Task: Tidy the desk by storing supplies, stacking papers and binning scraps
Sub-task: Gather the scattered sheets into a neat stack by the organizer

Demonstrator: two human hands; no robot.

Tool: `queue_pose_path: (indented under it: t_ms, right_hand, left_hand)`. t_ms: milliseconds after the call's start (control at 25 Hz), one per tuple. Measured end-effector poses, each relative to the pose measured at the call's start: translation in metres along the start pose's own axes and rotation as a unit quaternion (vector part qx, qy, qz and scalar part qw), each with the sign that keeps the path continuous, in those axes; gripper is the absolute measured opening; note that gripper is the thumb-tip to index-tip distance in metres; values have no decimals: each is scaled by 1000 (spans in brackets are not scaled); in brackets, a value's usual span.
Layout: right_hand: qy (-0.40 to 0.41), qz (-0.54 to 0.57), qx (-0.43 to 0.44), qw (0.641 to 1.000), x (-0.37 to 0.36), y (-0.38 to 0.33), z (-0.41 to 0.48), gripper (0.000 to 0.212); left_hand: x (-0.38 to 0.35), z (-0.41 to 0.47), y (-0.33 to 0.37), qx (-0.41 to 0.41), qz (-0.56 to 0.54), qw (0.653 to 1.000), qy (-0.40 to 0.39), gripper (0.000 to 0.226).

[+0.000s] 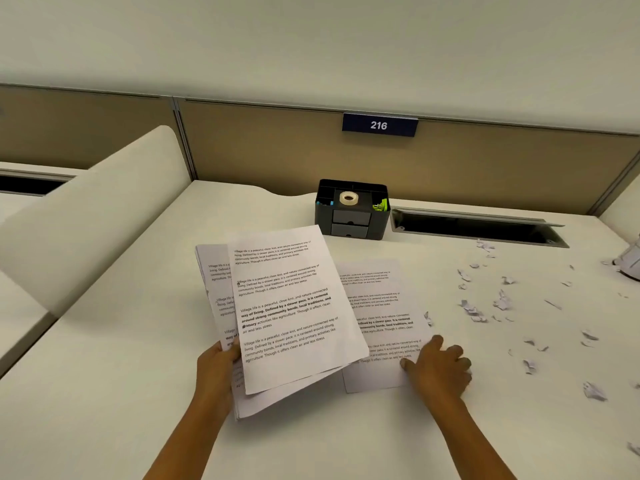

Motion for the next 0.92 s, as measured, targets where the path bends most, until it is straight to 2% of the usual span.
queue_pose_path:
  t_ms: [240,360,480,600,760,920]
  right_hand:
    - [-66,12,-32,997,6,-3,22,78]
    - [-60,-6,-28,998,5,-6,22,62]
    - [32,27,-11,999,1,-3,17,35]
    - [118,204,0,972,12,4,11,17]
    - [267,256,126,920,60,3,-3,14]
    - [330,371,154,854,106,0,-22,15]
  left_hand:
    - [2,2,-1,14,-13,1000,11,13]
    - [4,2,0,13,-11,1000,14,13]
    - [8,1,3,12,-7,1000,18,14]
    - [14,3,2,8,0,1000,27,12]
    - [17,6,-1,6,9,999,34,13]
    - [16,5,-2,2,21,999,34,11]
Point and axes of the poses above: each hand's wrist, its own z-axis towards the middle knuckle, its own x-axis out of the back of the hand, y = z × x, the point moved 3 cm from there along z, towards the middle knuckle, and after that the axes turned 5 degrees about -x, right-handed, at the moved point
